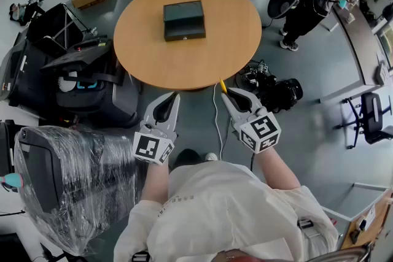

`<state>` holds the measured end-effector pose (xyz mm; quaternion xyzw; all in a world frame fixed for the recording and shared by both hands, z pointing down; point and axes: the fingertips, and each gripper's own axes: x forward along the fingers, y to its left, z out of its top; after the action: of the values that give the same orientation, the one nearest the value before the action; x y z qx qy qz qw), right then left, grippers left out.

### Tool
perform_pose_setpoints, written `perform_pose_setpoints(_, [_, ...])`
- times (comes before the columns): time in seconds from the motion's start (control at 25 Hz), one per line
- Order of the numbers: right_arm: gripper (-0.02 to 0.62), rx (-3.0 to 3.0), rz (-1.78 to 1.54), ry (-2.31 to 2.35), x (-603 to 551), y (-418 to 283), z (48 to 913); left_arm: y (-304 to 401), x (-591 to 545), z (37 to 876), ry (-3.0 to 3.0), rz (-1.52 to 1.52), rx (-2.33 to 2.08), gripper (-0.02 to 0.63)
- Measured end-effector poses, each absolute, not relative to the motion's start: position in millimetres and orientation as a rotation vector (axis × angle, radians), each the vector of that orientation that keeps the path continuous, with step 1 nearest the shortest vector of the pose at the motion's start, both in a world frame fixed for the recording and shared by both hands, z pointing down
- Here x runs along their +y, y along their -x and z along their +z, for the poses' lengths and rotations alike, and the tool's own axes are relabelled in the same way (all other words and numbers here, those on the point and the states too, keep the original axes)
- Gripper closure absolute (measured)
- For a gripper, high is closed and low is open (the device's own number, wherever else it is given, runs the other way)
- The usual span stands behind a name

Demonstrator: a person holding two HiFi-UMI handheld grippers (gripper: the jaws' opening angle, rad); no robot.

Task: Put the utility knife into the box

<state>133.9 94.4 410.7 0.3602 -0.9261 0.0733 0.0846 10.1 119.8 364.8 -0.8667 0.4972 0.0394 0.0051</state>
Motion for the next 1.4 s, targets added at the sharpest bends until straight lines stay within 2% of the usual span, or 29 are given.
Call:
perform_pose_setpoints(0.44, [0.560, -2.745, 0.269, -1.088, 48.8, -132.2, 425.6, -3.9, 74.7, 379.0, 2.737, 0.127, 1.573, 0.589])
perform_pose_setpoints(1.12, [0.560, -2.669, 0.296, -1.309, -147.0, -59.9, 418.5, 90.2, -119.4, 393.9, 2.832, 0.154, 1.432, 0.591])
perform_pose_setpoints(1.4, [0.560, -2.622, 0.296, -1.327, -195.2, -45.1, 429.0, 100.8, -171.7, 400.1, 2.872, 0.139, 1.402, 0.591])
